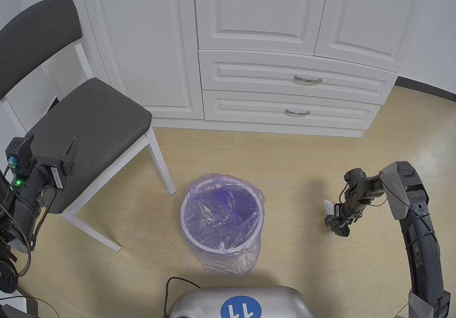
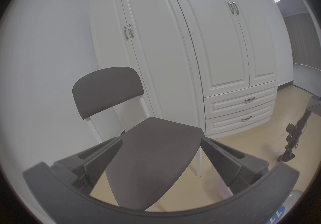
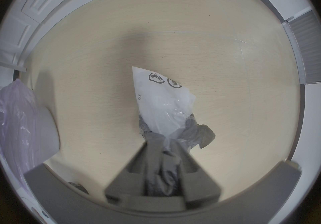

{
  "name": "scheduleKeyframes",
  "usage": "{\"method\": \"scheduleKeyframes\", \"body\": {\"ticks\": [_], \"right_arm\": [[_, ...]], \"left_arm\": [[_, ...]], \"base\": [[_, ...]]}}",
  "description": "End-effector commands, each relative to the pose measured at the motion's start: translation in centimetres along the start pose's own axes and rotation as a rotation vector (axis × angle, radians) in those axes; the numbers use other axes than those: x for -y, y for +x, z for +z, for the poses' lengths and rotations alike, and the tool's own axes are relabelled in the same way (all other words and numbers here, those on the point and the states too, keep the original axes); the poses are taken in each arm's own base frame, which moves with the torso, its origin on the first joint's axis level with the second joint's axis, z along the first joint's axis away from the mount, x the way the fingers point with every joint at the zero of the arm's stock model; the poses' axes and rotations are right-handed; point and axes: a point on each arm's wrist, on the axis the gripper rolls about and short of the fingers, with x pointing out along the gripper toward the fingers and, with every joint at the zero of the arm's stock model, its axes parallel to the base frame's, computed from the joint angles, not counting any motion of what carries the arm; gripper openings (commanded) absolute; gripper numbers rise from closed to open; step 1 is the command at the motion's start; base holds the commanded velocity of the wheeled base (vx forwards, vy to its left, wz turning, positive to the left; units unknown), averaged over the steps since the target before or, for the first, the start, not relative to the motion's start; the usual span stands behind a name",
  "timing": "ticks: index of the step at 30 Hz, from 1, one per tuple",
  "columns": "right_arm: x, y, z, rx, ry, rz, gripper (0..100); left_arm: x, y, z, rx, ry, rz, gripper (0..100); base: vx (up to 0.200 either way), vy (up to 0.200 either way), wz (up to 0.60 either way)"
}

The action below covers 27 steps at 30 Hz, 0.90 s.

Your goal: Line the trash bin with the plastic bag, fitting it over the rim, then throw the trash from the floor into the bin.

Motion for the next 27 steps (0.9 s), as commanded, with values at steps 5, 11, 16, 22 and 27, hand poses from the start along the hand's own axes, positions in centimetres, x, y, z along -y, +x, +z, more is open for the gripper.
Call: {"method": "scheduleKeyframes", "body": {"ticks": [5,11,16,22,27], "right_arm": [[-0.6,-4.1,2.8,0.112,0.07,-0.04,0],[-2.2,-14.9,4.2,0.337,0.025,-0.131,0],[-2.9,-25.1,1.1,0.607,-0.134,-0.118,0],[-2.8,-30.2,-2.7,0.946,-0.284,-0.176,0],[-4.7,-32.6,-3.4,1.307,-0.258,-0.276,0]], "left_arm": [[-0.1,0.0,0.3,0.012,-0.004,0.003,100],[-0.5,-0.9,1.0,0.053,-0.008,0.004,100],[-1.0,-1.8,2.0,0.108,-0.023,0.007,100],[-1.3,-2.1,2.7,0.14,-0.037,0.014,100],[-1.5,-2.3,3.1,0.16,-0.045,0.012,100]], "base": [[0.0,0.0,0.0],[0.0,0.0,0.0],[0.0,0.0,0.0],[0.0,0.0,0.0],[0.0,0.0,0.0]]}}
